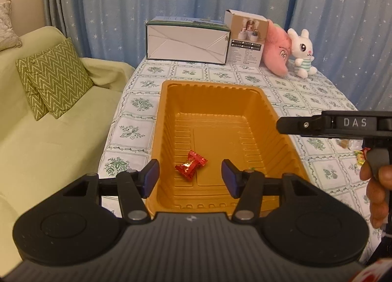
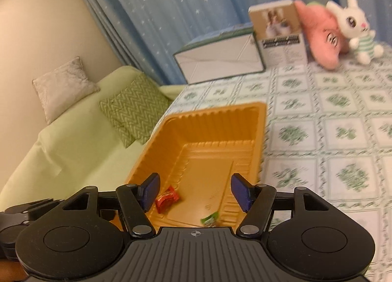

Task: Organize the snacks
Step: 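Carry both candies to the orange tray and open both tools to drop them, then move both tools back over the scattered candies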

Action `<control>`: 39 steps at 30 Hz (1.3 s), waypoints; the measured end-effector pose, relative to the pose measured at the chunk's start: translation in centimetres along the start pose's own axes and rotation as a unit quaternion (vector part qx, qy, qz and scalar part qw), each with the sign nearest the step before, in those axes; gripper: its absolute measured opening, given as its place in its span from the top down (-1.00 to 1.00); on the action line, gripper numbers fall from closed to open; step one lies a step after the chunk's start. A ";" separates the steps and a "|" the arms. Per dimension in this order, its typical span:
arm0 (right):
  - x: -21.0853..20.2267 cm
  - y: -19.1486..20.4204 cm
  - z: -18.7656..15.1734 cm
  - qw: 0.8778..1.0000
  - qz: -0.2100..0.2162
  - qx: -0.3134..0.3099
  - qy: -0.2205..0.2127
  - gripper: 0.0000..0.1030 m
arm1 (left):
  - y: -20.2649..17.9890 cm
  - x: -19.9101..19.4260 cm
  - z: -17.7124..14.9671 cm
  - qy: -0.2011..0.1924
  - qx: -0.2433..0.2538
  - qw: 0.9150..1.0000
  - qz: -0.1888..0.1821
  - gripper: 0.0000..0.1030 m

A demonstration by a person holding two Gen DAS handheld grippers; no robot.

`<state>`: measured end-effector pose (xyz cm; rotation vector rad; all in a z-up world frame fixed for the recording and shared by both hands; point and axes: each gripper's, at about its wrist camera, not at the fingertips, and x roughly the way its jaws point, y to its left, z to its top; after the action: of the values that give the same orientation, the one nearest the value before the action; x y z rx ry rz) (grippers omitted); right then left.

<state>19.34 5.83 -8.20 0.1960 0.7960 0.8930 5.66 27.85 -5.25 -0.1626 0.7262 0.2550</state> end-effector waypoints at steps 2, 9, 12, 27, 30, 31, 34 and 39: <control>-1.3 0.0 0.1 1.000 -0.014 -0.005 -0.011 -0.24 | -0.5 -0.5 0.2 -0.003 0.002 1.000 -0.007 -0.07; -7.5 -0.6 -0.4 0.996 -0.069 -0.008 -0.054 -0.24 | -3.8 -2.7 1.6 -0.023 0.017 0.999 -0.038 -0.22; -10.9 -1.5 -1.0 0.992 -0.102 0.006 -0.074 -0.24 | -5.6 -3.8 2.4 -0.032 0.023 0.997 -0.062 -0.26; -25.3 -8.1 -5.1 0.959 -0.256 0.041 -0.116 -0.25 | -19.3 -7.7 6.0 -0.066 0.095 0.975 -0.191 -0.45; -27.0 -9.6 -5.9 0.954 -0.270 0.057 -0.119 -0.24 | -21.8 -7.3 5.5 -0.063 0.111 0.971 -0.204 -0.45; -27.5 -10.2 -6.1 0.953 -0.272 0.060 -0.119 -0.24 | -22.5 -7.0 5.3 -0.061 0.115 0.970 -0.207 -0.45; -28.3 -11.5 -6.7 0.953 -0.274 0.064 -0.116 -0.24 | -24.5 -6.2 4.4 -0.054 0.122 0.968 -0.212 -0.45; -28.8 -13.9 -7.6 0.955 -0.271 0.065 -0.104 -0.24 | -27.4 -4.7 2.7 -0.029 0.148 0.965 -0.213 -0.45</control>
<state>12.15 -25.99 -4.55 0.1705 0.6629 0.2945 11.78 1.47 1.50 -0.0235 0.6456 -0.2601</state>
